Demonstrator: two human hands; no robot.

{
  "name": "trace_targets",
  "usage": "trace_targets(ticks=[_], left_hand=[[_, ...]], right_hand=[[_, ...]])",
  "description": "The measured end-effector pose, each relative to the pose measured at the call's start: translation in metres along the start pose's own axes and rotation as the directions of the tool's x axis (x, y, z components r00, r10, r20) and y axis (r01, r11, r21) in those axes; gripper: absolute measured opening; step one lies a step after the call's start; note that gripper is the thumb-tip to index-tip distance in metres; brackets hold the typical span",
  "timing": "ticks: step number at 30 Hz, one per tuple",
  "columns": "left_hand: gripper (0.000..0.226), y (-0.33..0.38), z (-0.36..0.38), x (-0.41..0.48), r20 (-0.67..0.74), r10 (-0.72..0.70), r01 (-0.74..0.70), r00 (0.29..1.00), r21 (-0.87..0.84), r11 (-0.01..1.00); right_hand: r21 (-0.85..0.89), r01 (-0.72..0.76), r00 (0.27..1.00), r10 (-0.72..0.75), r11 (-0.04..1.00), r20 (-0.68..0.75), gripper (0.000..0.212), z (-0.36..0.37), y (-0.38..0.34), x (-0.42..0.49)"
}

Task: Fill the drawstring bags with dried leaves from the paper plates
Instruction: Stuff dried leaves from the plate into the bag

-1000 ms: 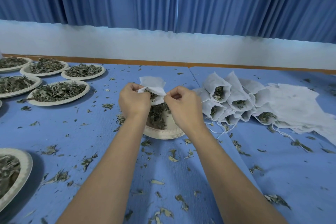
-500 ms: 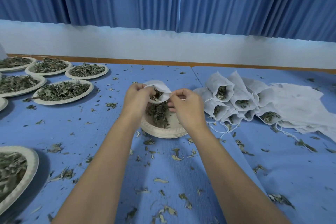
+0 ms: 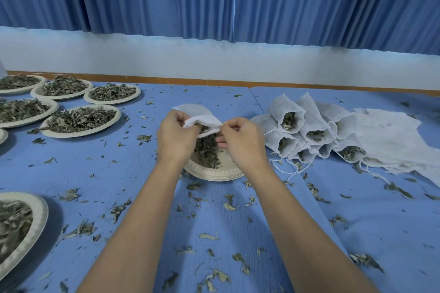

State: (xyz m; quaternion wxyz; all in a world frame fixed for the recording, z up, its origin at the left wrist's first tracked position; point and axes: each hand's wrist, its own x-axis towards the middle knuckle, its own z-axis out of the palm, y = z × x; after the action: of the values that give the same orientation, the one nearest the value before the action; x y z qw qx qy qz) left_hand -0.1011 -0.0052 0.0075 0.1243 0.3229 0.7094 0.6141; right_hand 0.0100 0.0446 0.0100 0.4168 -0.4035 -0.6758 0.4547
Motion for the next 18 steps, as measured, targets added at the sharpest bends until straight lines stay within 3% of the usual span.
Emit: trace_targets(ticks=[3,5,7,11,18], left_hand=[[0.032,-0.001,0.002,-0.002,-0.166,0.053,-0.022,0.985,0.179,0.984],[0.032,-0.001,0.003,-0.004,-0.180,0.072,-0.028,0.981,0.236,0.971],[0.031,0.001,0.004,-0.004,-0.083,0.050,-0.033,0.995,0.192,0.981],[0.027,0.008,-0.001,-0.002,0.158,-0.015,0.025,0.987,-0.061,0.998],[0.024,0.011,-0.012,-0.009,0.259,0.116,-0.068,0.959,-0.188,0.980]], right_hand=[[-0.064,0.056,0.998,-0.054,0.996,0.034,0.019,0.003,-0.002,-0.003],[-0.073,0.064,0.997,-0.062,0.995,0.037,0.019,0.003,-0.003,-0.004],[-0.076,0.073,0.997,-0.072,0.994,0.014,0.018,0.003,-0.003,-0.003],[-0.064,0.085,0.996,-0.087,0.994,-0.027,0.009,0.003,-0.004,-0.002],[-0.067,0.106,0.989,-0.112,0.992,-0.094,0.023,0.003,-0.006,-0.003]])
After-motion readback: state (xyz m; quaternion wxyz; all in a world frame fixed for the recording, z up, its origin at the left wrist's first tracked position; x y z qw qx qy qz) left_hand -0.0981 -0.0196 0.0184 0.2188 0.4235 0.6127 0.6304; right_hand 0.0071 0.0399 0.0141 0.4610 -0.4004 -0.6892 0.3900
